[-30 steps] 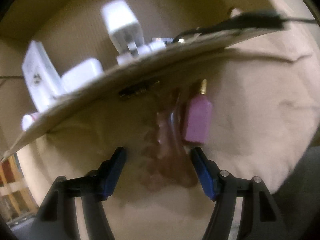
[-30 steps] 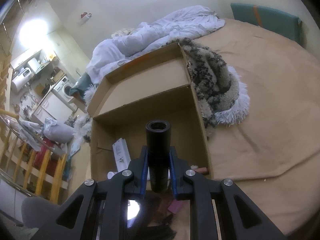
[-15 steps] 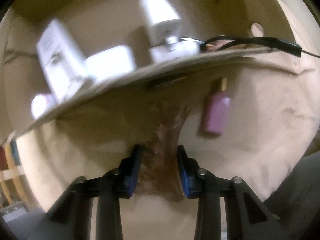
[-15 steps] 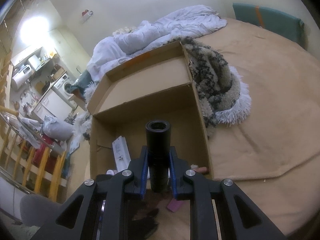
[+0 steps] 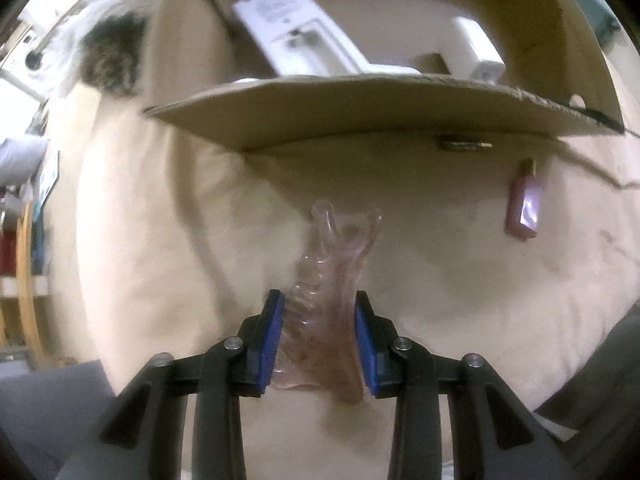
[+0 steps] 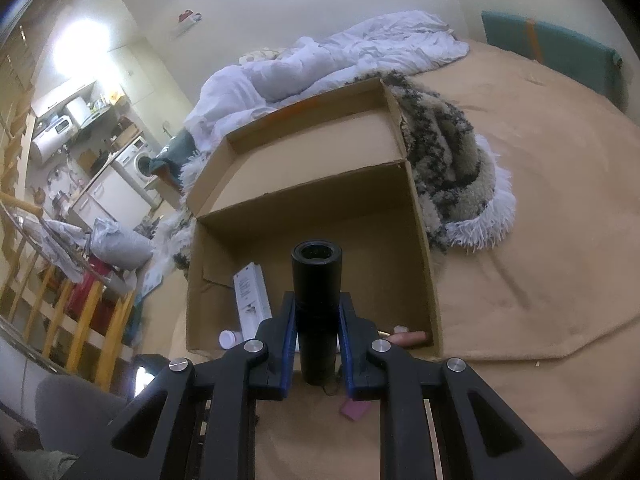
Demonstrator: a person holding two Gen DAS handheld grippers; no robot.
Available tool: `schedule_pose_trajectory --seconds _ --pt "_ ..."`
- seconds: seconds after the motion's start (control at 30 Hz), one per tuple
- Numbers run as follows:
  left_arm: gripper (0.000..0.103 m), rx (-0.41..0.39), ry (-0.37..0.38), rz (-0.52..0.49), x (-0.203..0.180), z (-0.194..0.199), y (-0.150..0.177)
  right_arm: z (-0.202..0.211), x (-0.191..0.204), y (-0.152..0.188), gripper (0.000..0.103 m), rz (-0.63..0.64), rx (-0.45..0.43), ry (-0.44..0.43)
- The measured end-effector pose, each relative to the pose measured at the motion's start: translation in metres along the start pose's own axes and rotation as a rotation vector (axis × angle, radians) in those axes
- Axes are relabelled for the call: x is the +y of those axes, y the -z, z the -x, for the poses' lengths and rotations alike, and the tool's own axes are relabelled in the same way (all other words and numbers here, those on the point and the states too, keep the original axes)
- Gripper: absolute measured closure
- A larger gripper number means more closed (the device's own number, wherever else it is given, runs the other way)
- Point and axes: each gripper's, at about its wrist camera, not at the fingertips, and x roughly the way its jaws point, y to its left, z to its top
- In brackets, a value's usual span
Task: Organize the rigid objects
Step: 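Carry the pink comb and black flashlight over the open box with both grippers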
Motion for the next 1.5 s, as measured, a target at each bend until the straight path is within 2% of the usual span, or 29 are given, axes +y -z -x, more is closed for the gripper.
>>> schedule_pose_trajectory --seconds 0.07,0.1,0.17,0.3,0.4,0.47,0.57,0.63,0.87,0.97,1.03,1.2,1.37,1.43,1.5 --pt "0.072 -0.016 -0.001 0.022 0.009 0.006 0.005 0.000 0.002 0.001 0.083 0.012 -0.003 -0.004" --pt "0.072 -0.032 -0.007 0.031 0.030 0.009 0.010 0.001 0.003 0.002 0.083 0.016 -0.005 -0.007" --pt "0.072 -0.063 -0.019 0.040 0.037 0.018 0.012 0.003 0.007 0.004 0.083 0.029 -0.011 -0.019" --pt "0.072 -0.144 -0.027 0.065 0.057 0.055 0.022 0.010 0.019 0.007 0.083 0.079 -0.034 -0.047" --pt "0.072 -0.209 -0.023 0.082 0.062 0.082 0.031 0.016 0.028 0.007 0.083 0.114 -0.047 -0.061" --pt "0.072 -0.258 -0.013 0.094 0.069 0.105 0.034 0.018 0.033 0.003 0.083 0.099 -0.018 -0.054" --pt "0.072 -0.317 -0.013 0.090 0.054 0.135 0.031 0.022 0.042 -0.007 0.083 0.083 0.006 -0.056" --pt "0.072 -0.357 -0.013 0.094 0.039 0.154 0.020 0.030 0.048 -0.018 0.083 0.081 -0.012 -0.086" --pt "0.072 -0.481 0.010 0.123 0.040 0.191 -0.019 0.065 0.068 -0.075 0.083 0.109 -0.155 -0.123" --pt "0.072 -0.499 0.018 0.124 0.035 0.198 -0.042 0.077 0.071 -0.096 0.083 0.116 -0.233 -0.133" --pt "0.072 -0.500 0.020 0.122 0.033 0.190 -0.054 0.075 0.068 -0.103 0.083 0.111 -0.250 -0.129" --pt "0.072 -0.477 0.009 0.097 0.015 0.163 -0.076 0.031 0.042 -0.094 0.083 0.065 -0.170 -0.093" --pt "0.072 -0.425 -0.020 0.068 -0.005 0.124 -0.093 -0.037 0.006 -0.060 0.083 0.011 0.015 -0.022" --pt "0.072 -0.415 -0.031 0.057 -0.012 0.113 -0.096 -0.055 -0.003 -0.052 0.083 -0.005 0.094 0.005" --pt "0.072 -0.403 -0.040 0.043 -0.019 0.103 -0.099 -0.066 -0.006 -0.047 0.083 -0.004 0.138 0.006"
